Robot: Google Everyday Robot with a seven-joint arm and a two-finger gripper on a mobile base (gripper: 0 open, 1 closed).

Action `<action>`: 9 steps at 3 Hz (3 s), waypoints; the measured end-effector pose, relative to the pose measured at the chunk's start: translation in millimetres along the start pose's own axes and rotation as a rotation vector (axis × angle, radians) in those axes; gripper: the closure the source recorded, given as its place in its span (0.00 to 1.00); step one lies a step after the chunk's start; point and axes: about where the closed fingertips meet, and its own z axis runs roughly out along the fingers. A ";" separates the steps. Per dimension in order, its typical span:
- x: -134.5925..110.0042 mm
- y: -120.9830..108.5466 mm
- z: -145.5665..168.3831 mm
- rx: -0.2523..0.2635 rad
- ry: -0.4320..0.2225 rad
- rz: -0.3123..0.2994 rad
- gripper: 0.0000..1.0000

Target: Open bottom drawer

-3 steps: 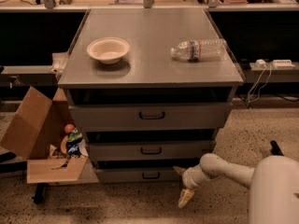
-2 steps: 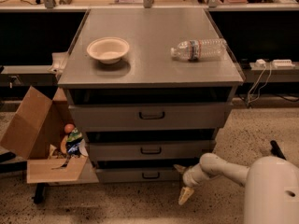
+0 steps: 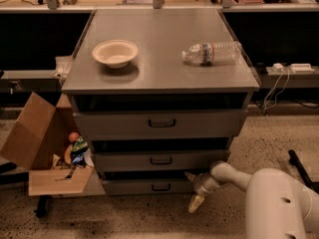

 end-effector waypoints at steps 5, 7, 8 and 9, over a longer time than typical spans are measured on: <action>7.8 -9.7 13.3 -0.025 -0.028 0.031 0.92; 7.8 -9.7 13.3 -0.025 -0.028 0.031 0.54; 7.8 -9.6 13.4 -0.025 -0.028 0.031 0.29; 7.8 -9.6 13.4 -0.025 -0.028 0.031 0.07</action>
Offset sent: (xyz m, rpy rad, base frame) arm 0.0143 0.0006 -0.0513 0.0512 0.0754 -0.0156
